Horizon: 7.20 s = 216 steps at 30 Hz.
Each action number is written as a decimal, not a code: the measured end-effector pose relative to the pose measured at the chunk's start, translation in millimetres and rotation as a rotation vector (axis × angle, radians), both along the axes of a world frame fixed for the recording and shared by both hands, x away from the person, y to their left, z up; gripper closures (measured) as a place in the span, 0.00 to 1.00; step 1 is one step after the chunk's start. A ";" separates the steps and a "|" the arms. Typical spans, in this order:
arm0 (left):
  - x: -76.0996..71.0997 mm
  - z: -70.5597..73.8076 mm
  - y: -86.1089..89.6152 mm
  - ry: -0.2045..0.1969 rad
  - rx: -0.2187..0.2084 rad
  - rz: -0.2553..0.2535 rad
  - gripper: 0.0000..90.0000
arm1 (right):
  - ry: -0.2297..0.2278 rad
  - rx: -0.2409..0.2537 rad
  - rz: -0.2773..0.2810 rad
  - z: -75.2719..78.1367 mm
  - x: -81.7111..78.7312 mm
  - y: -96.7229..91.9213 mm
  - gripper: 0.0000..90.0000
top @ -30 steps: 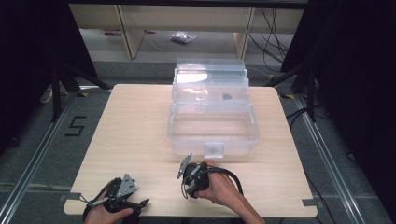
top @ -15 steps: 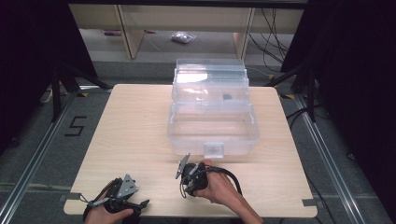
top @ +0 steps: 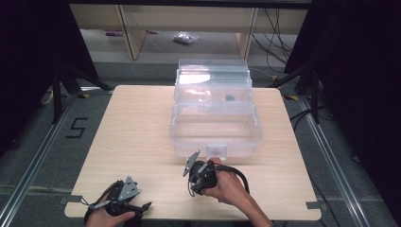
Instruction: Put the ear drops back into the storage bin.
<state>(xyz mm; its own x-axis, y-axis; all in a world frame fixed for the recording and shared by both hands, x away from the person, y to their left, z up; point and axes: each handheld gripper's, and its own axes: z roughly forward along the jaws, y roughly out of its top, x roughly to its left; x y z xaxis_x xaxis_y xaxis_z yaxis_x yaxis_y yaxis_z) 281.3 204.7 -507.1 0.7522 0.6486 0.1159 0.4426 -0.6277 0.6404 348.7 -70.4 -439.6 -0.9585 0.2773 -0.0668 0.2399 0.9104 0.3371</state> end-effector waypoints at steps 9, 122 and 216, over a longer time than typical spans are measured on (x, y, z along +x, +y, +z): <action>0.3 -0.2 0.0 0.012 -0.009 0.012 0.17 | 0.026 0.018 -0.022 5.1 1.7 -9.7 0.67; 3.8 -1.2 -3.2 0.005 -0.011 -0.009 0.17 | 0.212 -0.207 -0.523 11.0 186.0 -134.8 0.67; 4.1 -2.7 -4.8 0.011 -0.010 -0.005 0.17 | -0.009 0.277 -0.459 79.5 63.0 -166.5 0.29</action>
<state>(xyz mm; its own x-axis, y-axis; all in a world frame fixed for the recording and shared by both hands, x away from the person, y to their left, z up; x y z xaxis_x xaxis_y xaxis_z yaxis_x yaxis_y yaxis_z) 285.4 200.0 -509.8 0.7569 0.6457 0.1009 0.4466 -0.6238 0.6415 411.7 -236.9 -360.0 -0.7340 0.6765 0.0605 0.5886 0.5892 0.5535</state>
